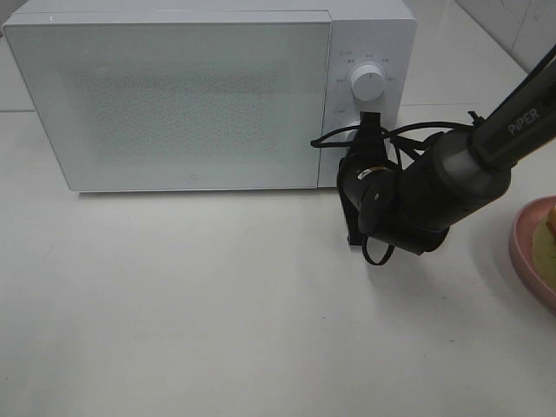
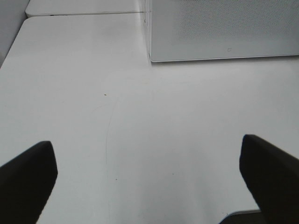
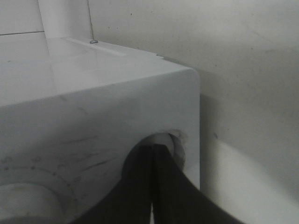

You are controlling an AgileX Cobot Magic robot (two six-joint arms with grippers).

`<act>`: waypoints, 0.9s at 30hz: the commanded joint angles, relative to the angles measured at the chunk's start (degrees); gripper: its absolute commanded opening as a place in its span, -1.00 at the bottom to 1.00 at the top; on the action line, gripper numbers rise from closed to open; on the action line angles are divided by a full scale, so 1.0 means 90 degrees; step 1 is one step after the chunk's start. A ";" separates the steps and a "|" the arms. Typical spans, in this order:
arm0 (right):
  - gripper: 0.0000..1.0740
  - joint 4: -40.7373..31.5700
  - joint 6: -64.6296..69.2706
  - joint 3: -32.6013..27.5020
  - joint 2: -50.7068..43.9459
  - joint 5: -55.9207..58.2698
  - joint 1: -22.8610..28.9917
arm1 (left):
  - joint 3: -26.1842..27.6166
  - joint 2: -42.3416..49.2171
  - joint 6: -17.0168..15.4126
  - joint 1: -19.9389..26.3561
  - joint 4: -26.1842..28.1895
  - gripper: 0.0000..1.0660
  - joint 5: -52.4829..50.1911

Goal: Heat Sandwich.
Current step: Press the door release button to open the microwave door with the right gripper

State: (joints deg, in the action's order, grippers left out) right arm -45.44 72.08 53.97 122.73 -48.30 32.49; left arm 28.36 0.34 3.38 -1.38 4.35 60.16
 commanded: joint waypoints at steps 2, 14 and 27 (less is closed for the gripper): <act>-1.00 0.0433 -0.0178 0.0611 -0.0070 -0.1642 -0.0127 | -0.0025 0.0127 -0.0013 -0.0025 0.0025 0.88 -0.0089; -1.00 0.0299 -0.0401 0.1190 0.0401 -0.2508 -0.0127 | -0.0025 0.0127 -0.0013 -0.0025 0.0025 0.88 -0.0089; -1.00 0.0267 -0.0535 0.1197 0.0401 -0.2241 -0.0127 | -0.0025 0.0127 -0.0013 -0.0025 0.0025 0.88 -0.0089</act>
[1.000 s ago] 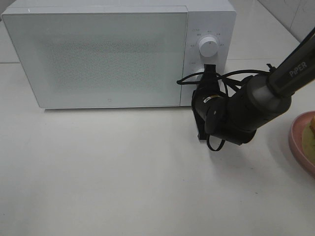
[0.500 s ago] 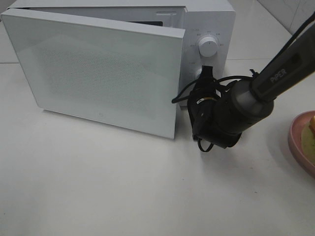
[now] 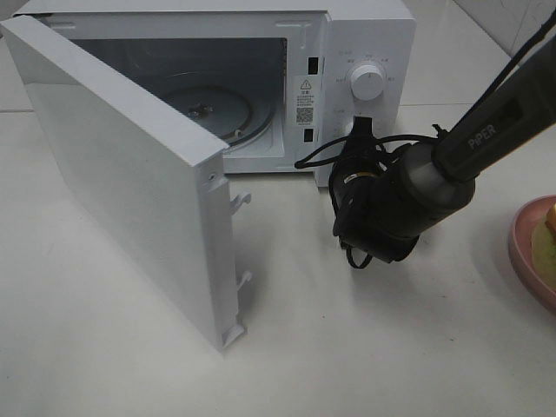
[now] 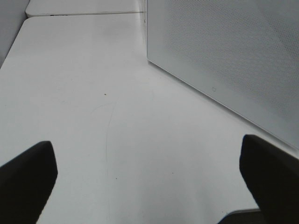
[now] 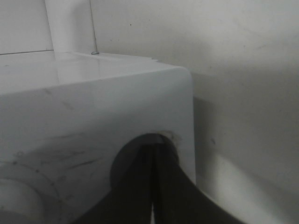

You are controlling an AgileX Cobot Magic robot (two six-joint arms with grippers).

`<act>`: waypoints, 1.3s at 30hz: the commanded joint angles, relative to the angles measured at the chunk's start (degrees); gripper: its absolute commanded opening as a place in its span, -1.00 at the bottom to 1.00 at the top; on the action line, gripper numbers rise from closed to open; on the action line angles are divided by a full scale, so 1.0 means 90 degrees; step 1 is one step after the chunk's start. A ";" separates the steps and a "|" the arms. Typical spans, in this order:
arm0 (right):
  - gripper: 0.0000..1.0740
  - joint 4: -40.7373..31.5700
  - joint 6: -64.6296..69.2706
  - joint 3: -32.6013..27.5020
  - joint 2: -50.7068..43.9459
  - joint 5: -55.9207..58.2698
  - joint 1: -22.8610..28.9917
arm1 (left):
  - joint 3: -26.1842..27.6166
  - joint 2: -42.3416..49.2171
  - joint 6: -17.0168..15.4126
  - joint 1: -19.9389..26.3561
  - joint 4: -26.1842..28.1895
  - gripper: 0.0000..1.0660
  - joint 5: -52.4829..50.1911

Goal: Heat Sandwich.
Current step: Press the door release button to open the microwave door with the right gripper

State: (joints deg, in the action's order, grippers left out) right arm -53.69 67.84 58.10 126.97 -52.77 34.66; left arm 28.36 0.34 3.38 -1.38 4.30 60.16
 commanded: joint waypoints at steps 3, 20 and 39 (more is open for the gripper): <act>-1.00 0.1101 -0.0064 0.0738 -0.0070 -0.1560 -0.0369 | -0.0025 0.0127 -0.0013 -0.0025 0.0032 0.88 -0.0089; -1.00 0.1038 -0.0127 0.0649 -0.0108 -0.0980 -0.0369 | -0.0025 0.0127 -0.0013 -0.0025 0.0032 0.88 -0.0089; -1.00 0.1044 -0.0388 0.0115 -0.0509 0.0497 -0.0363 | -0.0025 0.0127 -0.0013 -0.0025 0.0032 0.88 -0.0089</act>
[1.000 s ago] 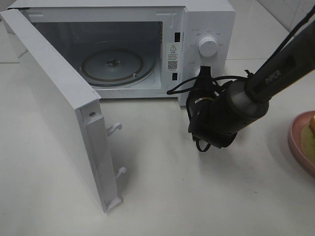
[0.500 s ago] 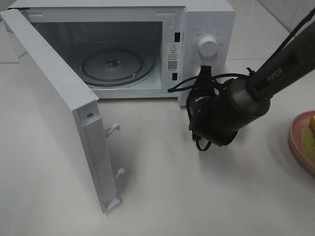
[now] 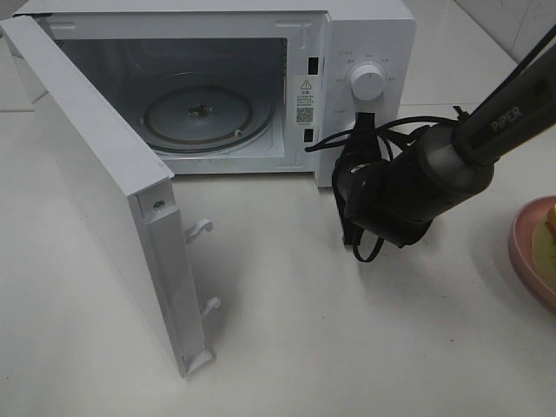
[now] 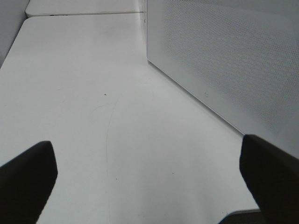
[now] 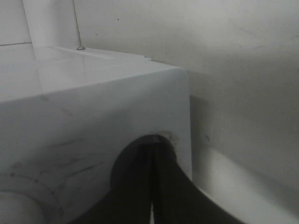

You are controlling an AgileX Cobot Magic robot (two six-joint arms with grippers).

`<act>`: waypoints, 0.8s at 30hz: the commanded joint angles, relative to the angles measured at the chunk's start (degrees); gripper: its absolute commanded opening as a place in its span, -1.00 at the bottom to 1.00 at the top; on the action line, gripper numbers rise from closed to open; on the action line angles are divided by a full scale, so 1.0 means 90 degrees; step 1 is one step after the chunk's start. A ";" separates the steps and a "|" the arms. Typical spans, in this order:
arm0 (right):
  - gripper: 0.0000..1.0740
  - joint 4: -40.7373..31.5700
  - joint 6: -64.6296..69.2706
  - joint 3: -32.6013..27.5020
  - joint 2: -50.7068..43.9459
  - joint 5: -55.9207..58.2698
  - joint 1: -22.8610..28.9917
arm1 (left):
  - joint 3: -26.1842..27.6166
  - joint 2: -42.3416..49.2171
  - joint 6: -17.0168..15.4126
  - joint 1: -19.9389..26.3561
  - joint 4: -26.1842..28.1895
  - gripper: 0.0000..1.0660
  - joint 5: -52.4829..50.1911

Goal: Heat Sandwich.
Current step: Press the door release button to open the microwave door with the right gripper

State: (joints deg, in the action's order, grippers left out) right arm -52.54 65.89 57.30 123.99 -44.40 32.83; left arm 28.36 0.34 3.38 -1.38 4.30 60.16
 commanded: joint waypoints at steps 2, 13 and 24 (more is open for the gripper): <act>-1.00 0.0917 -0.0204 0.0083 -0.0255 -0.0267 -0.0159 | -0.0025 0.0127 -0.0013 -0.0025 0.0032 0.88 -0.0089; -1.00 0.1082 -0.0745 -0.0420 -0.0681 0.0439 -0.0159 | -0.0025 0.0127 -0.0013 -0.0025 0.0032 0.88 -0.0089; -1.00 0.1082 -0.1566 -0.1019 -0.1254 0.1286 -0.0159 | -0.0025 0.0127 -0.0013 -0.0025 0.0032 0.88 -0.0089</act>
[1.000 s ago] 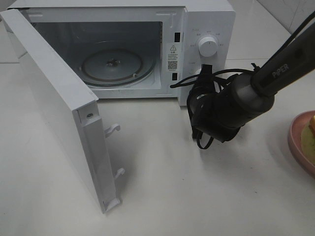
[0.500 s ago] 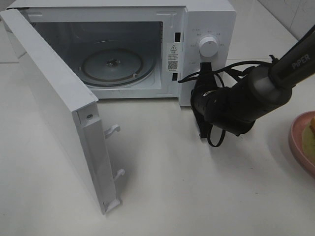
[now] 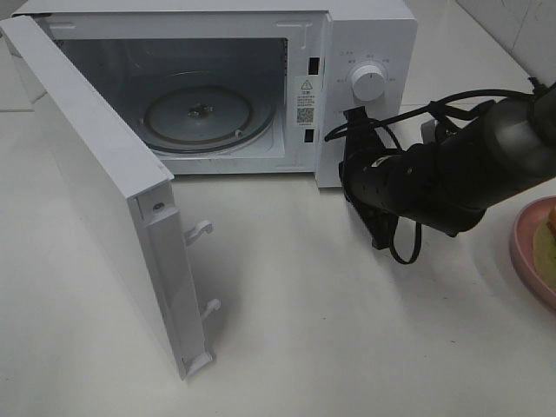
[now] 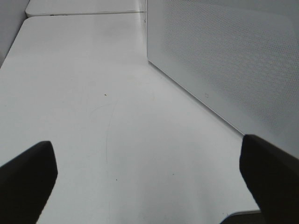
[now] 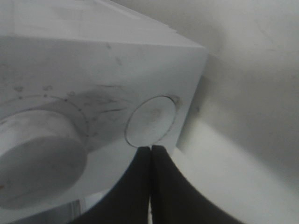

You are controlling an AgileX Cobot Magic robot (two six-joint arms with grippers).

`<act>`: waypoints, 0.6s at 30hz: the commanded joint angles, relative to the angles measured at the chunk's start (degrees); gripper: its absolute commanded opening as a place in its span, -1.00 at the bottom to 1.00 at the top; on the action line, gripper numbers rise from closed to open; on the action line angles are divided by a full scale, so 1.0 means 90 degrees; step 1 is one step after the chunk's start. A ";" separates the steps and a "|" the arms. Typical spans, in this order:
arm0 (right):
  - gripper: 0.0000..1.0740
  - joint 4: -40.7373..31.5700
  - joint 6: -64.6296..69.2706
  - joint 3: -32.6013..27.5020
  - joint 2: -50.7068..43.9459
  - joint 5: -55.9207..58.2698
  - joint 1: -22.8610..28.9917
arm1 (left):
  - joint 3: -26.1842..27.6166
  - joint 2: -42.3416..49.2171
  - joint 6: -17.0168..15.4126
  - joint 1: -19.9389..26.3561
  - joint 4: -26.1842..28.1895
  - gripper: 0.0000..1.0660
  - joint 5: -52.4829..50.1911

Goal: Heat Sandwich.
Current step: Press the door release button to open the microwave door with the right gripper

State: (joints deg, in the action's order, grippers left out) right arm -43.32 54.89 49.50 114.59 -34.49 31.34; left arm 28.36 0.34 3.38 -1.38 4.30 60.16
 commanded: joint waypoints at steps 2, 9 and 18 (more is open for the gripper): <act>-1.00 0.0057 -0.0567 -0.0293 -0.0382 0.0306 0.0006 | -0.0025 0.0127 -0.0013 -0.0025 0.0032 0.88 -0.0089; -1.00 0.0064 -0.1846 -0.0745 -0.1108 0.1165 0.0000 | -0.0025 0.0127 -0.0013 -0.0025 0.0032 0.88 -0.0089; -1.00 0.0185 -0.4163 -0.0872 -0.1942 0.2916 0.0000 | -0.0025 0.0127 -0.0013 -0.0025 0.0032 0.88 -0.0089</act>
State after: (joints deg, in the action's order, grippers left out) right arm -42.28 19.88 41.88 97.86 -10.08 31.34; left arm 28.36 0.34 3.38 -1.38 4.30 60.16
